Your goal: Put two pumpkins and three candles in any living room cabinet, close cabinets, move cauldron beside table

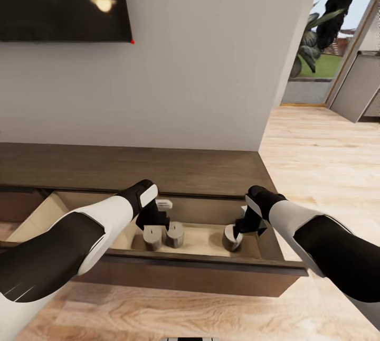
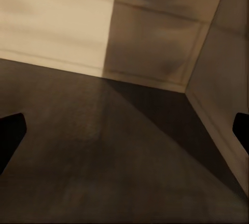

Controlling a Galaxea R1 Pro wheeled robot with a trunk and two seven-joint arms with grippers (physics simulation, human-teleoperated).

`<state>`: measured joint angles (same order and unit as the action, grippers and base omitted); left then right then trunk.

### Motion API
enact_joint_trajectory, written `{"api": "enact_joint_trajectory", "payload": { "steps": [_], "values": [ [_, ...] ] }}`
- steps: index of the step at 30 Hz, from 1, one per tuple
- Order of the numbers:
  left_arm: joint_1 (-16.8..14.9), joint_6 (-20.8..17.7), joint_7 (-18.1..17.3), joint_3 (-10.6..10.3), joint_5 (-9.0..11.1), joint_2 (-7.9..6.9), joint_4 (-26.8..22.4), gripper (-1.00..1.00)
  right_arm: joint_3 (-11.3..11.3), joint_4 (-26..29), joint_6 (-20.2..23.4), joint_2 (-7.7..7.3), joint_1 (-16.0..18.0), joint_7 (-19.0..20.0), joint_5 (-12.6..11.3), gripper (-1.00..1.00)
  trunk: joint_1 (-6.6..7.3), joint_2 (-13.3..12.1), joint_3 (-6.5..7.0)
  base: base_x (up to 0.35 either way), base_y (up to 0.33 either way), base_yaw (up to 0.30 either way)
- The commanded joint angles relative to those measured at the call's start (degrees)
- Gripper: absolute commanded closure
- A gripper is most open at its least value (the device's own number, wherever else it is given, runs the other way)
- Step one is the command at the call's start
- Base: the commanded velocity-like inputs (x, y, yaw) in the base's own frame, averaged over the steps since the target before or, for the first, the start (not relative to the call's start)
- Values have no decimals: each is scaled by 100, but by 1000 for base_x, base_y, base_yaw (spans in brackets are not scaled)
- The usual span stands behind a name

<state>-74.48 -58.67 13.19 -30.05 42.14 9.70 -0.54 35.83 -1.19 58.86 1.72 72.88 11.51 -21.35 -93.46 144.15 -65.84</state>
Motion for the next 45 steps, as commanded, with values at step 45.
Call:
{"api": "enact_joint_trajectory", "payload": {
  "steps": [45],
  "values": [
    [-5, -67, 17, -28, 55, 23, -35, -100, 50, -12, 29, 87, 7, 53, -28, -100, 104, -52, 882, 0, 0, 0]
  ]
}}
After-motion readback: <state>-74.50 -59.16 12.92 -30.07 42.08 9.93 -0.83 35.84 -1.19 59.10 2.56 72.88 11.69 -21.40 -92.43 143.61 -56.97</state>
